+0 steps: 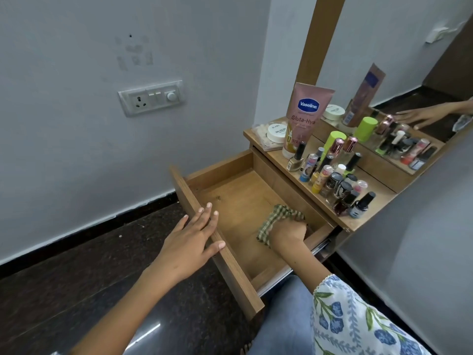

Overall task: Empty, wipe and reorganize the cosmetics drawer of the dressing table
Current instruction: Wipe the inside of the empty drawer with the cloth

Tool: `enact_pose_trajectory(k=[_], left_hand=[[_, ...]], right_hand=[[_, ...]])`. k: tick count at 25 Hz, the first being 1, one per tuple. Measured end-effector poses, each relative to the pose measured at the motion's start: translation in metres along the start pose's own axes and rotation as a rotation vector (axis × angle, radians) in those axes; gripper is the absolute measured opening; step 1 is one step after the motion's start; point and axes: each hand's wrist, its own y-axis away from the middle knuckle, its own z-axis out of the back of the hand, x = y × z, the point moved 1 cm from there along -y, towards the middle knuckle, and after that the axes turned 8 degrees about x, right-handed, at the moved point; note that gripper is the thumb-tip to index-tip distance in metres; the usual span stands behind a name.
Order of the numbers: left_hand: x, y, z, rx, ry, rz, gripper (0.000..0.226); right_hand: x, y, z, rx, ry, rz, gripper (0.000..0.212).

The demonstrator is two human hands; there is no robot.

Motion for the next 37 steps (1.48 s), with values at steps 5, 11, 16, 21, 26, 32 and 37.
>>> enact_pose_trajectory(k=[5, 11, 16, 21, 26, 32, 37], left_hand=[[0.001, -0.002, 0.000, 0.010, -0.008, -0.003, 0.071], [0.000, -0.001, 0.002, 0.028, -0.010, 0.002, 0.071], [0.000, -0.002, 0.001, 0.026, -0.012, 0.002, 0.071], [0.001, 0.000, -0.001, 0.026, -0.014, 0.002, 0.071], [0.001, -0.003, -0.002, 0.006, -0.019, -0.010, 0.070], [0.000, -0.001, 0.000, 0.012, -0.014, -0.003, 0.068], [0.002, -0.002, 0.001, 0.016, -0.006, -0.001, 0.068]], right_hand=[[0.005, -0.003, -0.010, 0.055, -0.247, 0.224, 0.061], [0.019, 0.006, 0.003, 0.018, -0.120, 0.067, 0.051], [0.038, 0.041, -0.012, 0.006, -0.108, 0.196, 0.043], [0.022, 0.032, -0.010, 0.122, -0.020, 0.087, 0.058], [0.000, -0.006, 0.001, 0.161, -0.202, 0.037, 0.051], [0.030, -0.020, 0.002, 0.045, -0.238, 0.514, 0.060], [0.005, -0.014, -0.002, -0.160, -0.566, 0.419, 0.069]])
